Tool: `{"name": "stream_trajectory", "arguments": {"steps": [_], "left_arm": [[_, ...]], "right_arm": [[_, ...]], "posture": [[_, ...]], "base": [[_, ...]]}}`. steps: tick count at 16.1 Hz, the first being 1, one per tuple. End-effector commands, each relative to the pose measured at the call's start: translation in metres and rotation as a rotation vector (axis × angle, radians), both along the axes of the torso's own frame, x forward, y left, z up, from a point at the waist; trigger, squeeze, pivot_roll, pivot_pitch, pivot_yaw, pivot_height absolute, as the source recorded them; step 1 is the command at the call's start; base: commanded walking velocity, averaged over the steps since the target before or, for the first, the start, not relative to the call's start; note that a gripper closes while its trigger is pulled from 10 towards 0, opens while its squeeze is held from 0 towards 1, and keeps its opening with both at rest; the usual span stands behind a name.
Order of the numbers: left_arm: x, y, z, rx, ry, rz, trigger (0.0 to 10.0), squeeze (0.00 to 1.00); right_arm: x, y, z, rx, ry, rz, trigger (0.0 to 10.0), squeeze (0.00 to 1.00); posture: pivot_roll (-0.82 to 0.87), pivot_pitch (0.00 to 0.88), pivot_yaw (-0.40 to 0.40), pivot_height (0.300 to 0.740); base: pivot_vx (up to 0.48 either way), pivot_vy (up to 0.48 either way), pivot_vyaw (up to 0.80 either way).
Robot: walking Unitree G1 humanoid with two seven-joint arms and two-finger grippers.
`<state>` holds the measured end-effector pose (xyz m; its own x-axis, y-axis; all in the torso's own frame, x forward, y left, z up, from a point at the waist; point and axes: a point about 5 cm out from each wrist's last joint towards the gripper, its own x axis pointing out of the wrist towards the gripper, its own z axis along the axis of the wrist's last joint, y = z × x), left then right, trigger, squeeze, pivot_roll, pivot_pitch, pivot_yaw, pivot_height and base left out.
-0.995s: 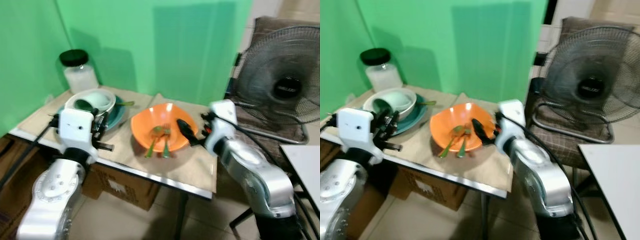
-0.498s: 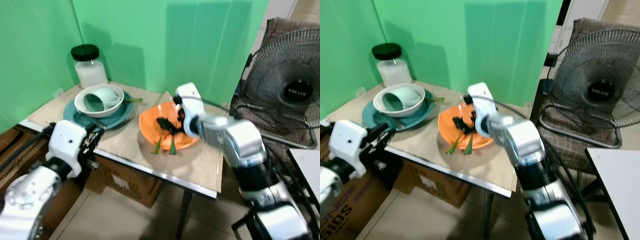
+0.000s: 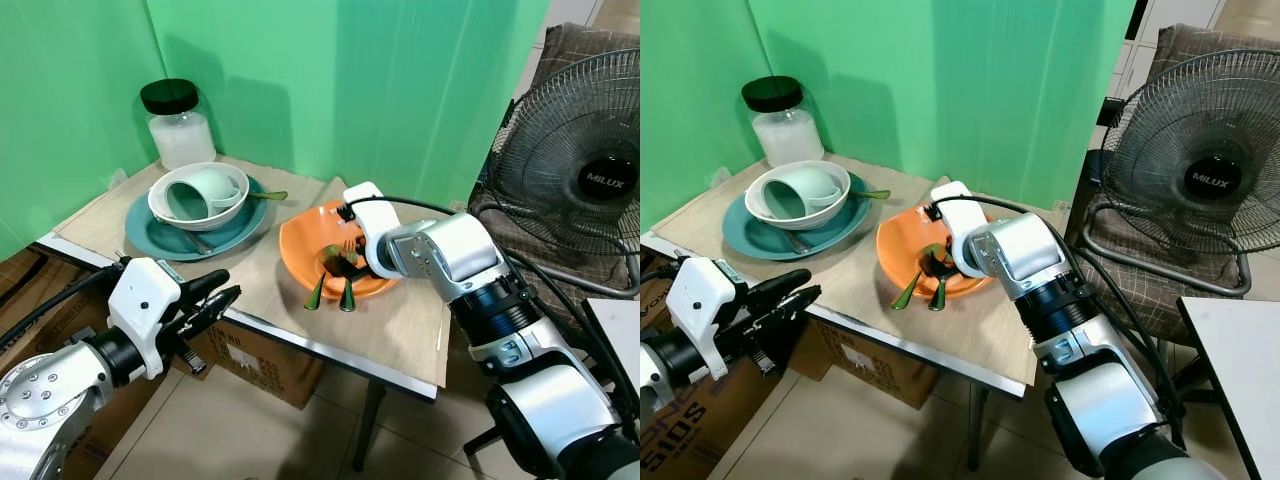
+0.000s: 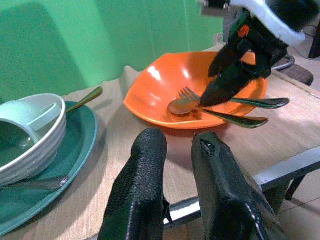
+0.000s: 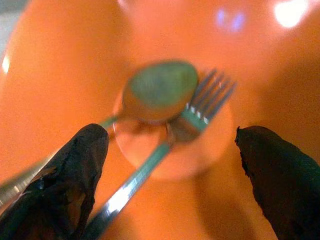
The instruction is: Setting the table
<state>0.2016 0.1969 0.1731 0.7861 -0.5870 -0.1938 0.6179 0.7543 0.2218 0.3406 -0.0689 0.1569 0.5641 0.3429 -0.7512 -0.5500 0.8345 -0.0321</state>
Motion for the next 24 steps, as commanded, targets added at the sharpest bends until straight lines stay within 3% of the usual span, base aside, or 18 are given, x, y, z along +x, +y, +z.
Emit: {"name": "stream_trajectory", "arguments": {"steps": [1, 4, 5, 7, 11, 24], "left_arm": [[-0.0008, -0.002, 0.0017, 0.001, -0.001, -0.029, 10.0, 0.0], [0.0004, -0.0015, 0.0018, 0.0, 0.002, -0.046, 10.0, 0.0], [0.0001, -0.0018, 0.0016, -0.002, 0.005, -0.051, 10.0, 0.0], [-0.003, -0.0039, 0.0006, -0.015, 0.03, -0.083, 10.0, 0.0], [-0.0087, -0.0076, -0.0017, -0.032, 0.074, -0.124, 10.0, 0.0], [-0.0073, -0.0075, -0.0021, -0.016, 0.071, -0.12, 10.0, 0.0]], "right_arm": [[0.0015, 0.0003, 0.006, -0.022, -0.006, 0.017, 6.5, 0.0], [-0.0001, -0.0029, 0.0023, -0.051, 0.021, 0.043, 3.4, 0.0], [-0.0004, -0.0029, 0.0019, -0.052, 0.024, 0.046, 2.8, 0.0], [-0.0004, -0.0026, 0.0009, -0.058, 0.031, 0.058, 0.0, 0.0], [0.0, -0.0009, 0.0002, -0.059, 0.038, 0.076, 0.0, 0.0], [0.002, 0.0001, -0.0013, -0.063, 0.044, 0.12, 0.0, 0.0]], "posture": [[-0.06, 0.015, 0.022, 0.74], [-0.06, 0.014, 0.023, 0.74], [-0.06, 0.014, 0.022, 0.74], [-0.06, 0.015, 0.022, 0.74], [-0.06, 0.013, 0.018, 0.74], [-0.06, 0.0, 0.01, 0.74]], "base": [[0.0, 0.0, 0.0], [0.0, 0.0, 0.0], [0.0, 0.0, 0.0], [0.0, 0.0, 0.0], [0.0, 0.0, 0.0], [0.0, 0.0, 0.0]]}}
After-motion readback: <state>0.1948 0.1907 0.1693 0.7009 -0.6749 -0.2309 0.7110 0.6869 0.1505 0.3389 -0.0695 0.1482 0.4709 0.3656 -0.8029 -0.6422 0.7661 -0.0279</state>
